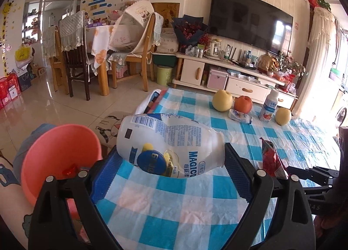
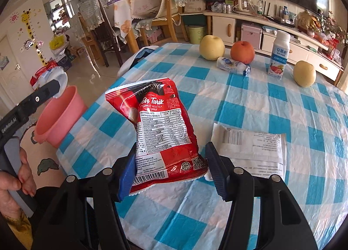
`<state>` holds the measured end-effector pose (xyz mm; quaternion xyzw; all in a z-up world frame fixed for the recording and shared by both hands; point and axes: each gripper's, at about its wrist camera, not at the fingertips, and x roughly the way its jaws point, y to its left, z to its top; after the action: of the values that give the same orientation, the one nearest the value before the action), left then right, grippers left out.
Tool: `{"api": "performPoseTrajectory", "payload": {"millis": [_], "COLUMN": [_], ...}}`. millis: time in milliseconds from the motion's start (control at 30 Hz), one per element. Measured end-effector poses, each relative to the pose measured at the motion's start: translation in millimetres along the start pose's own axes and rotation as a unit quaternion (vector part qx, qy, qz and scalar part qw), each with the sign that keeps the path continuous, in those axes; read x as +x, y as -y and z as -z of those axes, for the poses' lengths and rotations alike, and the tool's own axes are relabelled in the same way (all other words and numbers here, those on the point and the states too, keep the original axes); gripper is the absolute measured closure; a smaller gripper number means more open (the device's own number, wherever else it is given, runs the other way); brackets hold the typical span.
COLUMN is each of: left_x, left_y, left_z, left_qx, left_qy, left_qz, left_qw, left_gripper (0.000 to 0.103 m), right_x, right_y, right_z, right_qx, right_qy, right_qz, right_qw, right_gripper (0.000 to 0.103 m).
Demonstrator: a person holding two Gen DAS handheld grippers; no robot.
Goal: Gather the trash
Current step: 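Carry the white bottle and red snack bag over the pink bucket with both grippers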
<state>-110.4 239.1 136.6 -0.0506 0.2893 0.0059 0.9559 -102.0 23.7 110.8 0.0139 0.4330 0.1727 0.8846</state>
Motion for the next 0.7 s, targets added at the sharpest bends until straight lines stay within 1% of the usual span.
{"api": "performPoseTrajectory", "payload": {"millis": [167, 333, 500, 700], "left_x": [-21, -31, -33, -27], "left_y": [-38, -77, -116, -156], "left_z": [-1, 3, 9, 18], "left_qx": [-0.01, -0.027, -0.052, -0.075], "left_qy": [0.013, 0.012, 0.004, -0.007], "left_qz": [-0.032, -0.052, -0.075, -0.104], "left_qw": [0.9994, 0.9982, 0.9959, 0.9917], "left_gripper": [0.011, 0.011, 0.011, 0.011], "right_x": [-3, -3, 4, 21], "right_y": [-29, -64, -106, -165], "right_z": [3, -2, -11, -26], "right_qx": [-0.018, -0.046, -0.076, -0.107], "right_qy": [-0.001, 0.001, -0.001, -0.009], "right_qz": [-0.012, -0.026, -0.046, -0.082], "right_qw": [1.0, 0.999, 0.996, 0.991], "right_gripper": [0.042, 0.042, 0.042, 0.042]}}
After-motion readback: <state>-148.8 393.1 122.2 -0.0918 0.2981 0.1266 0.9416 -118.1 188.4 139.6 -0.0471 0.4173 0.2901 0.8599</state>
